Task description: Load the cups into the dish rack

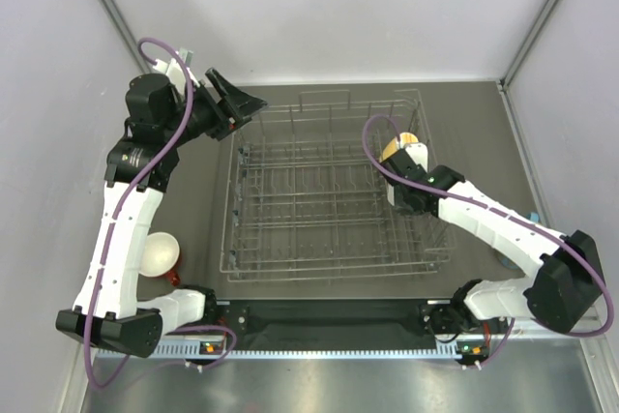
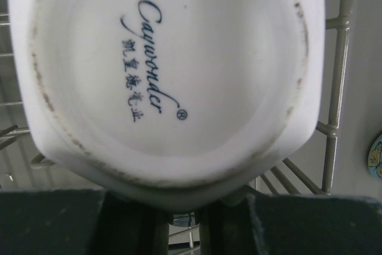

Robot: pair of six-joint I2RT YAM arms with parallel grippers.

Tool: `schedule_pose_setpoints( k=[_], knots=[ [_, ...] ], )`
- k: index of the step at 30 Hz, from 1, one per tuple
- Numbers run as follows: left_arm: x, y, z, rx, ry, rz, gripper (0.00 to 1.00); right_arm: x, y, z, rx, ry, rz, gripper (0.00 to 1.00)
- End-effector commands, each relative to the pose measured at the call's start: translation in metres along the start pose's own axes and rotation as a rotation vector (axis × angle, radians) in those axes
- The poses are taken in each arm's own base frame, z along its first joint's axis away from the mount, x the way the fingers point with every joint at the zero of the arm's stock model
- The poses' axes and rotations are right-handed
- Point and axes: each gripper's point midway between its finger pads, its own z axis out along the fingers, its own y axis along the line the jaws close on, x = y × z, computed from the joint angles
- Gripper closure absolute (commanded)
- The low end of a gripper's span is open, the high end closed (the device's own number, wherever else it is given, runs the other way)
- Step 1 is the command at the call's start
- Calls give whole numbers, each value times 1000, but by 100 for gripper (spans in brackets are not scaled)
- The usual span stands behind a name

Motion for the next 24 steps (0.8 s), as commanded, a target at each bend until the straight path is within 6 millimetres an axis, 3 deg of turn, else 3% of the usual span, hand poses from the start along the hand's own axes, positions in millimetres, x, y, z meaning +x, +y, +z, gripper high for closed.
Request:
schedule_pose_setpoints(
  k=[1, 9, 18, 24],
  knots=[
    [-6, -9, -8, 36, -31, 31, 27, 0, -5, -3, 14, -23, -57, 100],
    [-8, -12, -6, 42, -29, 35, 27, -5, -10, -8, 23, -43, -80, 100],
    [-9, -12, -6, 42, -29, 33, 27, 4, -19, -11, 28, -28, -111, 100],
    [-7, -10, -5, 43, -21, 21, 27, 8, -6, 1, -19, -36, -98, 100]
  ],
)
